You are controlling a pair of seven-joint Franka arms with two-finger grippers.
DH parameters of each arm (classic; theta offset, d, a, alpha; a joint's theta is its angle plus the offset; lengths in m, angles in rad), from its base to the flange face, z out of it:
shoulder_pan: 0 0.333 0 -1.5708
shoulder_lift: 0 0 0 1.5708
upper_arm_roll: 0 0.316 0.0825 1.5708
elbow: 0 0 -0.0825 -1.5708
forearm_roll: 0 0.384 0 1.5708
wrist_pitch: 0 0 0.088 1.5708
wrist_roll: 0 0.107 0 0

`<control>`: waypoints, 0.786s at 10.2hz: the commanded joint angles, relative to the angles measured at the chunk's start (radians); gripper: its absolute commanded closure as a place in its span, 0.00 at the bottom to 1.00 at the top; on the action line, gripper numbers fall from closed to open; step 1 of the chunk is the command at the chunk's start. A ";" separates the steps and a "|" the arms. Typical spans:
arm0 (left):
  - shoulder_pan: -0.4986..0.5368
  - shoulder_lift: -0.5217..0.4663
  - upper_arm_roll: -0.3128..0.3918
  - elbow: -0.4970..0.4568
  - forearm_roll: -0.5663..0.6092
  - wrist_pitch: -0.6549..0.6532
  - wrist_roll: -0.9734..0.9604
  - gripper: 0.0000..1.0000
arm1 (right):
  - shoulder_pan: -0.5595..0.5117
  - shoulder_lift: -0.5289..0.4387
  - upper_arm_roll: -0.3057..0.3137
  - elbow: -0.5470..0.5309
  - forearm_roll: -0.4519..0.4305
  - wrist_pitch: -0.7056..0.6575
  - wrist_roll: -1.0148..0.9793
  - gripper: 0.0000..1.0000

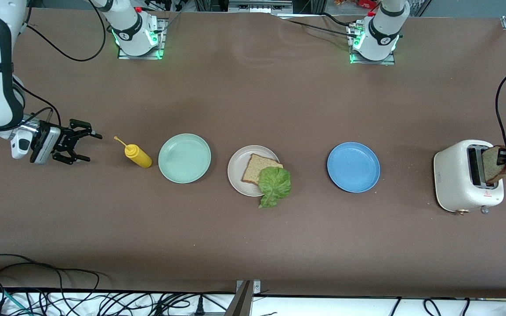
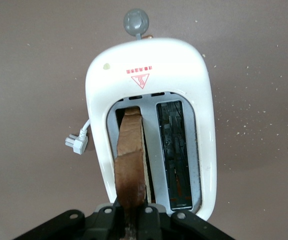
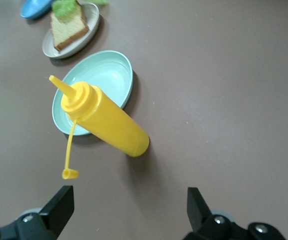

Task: Make sandwich on beige plate with both arms
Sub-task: 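Grasp the yellow mustard bottle with the right gripper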

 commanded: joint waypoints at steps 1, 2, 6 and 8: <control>-0.002 -0.015 -0.002 0.012 -0.015 -0.020 0.012 1.00 | -0.033 0.128 0.008 0.065 0.158 -0.111 -0.188 0.00; -0.002 -0.015 -0.002 0.011 -0.015 -0.020 0.012 1.00 | -0.049 0.168 0.011 0.084 0.205 -0.130 -0.293 0.00; -0.002 -0.015 -0.008 0.011 -0.015 -0.022 0.011 1.00 | -0.098 0.286 0.034 0.130 0.340 -0.256 -0.558 0.02; -0.003 -0.013 -0.008 0.011 -0.015 -0.022 0.009 1.00 | -0.147 0.296 0.122 0.127 0.366 -0.286 -0.601 0.02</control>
